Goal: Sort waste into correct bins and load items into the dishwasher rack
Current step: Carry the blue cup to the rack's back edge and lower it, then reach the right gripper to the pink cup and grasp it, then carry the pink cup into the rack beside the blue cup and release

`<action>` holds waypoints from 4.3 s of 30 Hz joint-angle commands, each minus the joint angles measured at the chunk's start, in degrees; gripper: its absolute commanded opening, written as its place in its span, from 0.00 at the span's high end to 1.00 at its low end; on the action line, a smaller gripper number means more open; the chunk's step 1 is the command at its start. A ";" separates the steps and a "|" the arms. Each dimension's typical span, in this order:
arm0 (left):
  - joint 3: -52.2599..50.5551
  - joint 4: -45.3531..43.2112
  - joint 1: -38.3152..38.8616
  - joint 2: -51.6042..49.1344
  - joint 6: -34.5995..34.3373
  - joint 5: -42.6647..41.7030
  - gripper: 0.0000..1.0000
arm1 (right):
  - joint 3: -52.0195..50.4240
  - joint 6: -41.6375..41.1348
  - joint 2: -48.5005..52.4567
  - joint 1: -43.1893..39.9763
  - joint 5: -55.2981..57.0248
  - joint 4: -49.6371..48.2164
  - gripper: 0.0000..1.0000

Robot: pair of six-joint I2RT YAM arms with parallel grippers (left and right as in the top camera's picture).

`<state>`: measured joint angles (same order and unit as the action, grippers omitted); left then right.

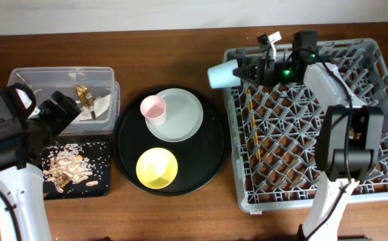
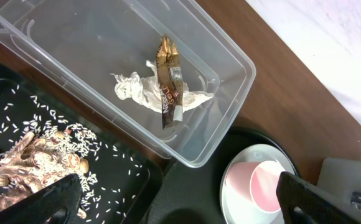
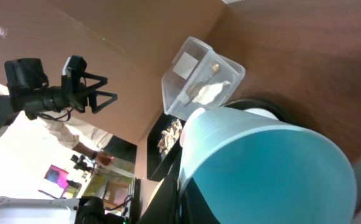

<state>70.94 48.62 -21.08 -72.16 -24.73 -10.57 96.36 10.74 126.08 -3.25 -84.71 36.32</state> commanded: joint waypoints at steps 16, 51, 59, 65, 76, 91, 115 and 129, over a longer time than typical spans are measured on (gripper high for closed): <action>0.46 -0.07 -0.42 0.17 -0.31 -0.59 0.01 | -0.33 7.76 0.52 -3.91 14.97 14.75 0.94; 0.46 -0.07 -0.42 0.17 -0.31 -0.59 0.01 | -0.35 11.54 0.61 -1.44 28.04 13.81 0.90; 0.46 -0.07 -0.42 0.17 -0.31 -0.59 0.01 | -0.24 13.25 -3.32 -3.98 29.64 18.80 0.69; 0.46 -0.07 -0.42 0.17 -0.31 -0.59 0.01 | 0.20 8.31 -13.92 -4.52 42.21 21.22 0.69; 0.46 -0.07 -0.42 0.17 -0.31 -0.59 0.01 | 0.22 3.28 -29.38 15.37 59.41 19.63 0.70; 0.46 -0.07 -0.42 0.17 -0.31 -0.59 0.01 | 0.20 0.72 -17.00 45.94 73.37 3.61 0.49; 0.46 -0.07 -0.42 0.17 -0.31 -0.59 0.01 | 0.20 2.69 -2.12 45.92 73.61 -5.46 0.83; 0.46 -0.07 -0.42 0.17 -0.31 -0.59 0.01 | 0.22 0.04 -20.39 43.45 72.94 5.53 0.96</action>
<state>70.94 48.64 -21.08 -72.16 -24.73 -10.57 96.31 13.04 114.41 42.33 -11.27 38.83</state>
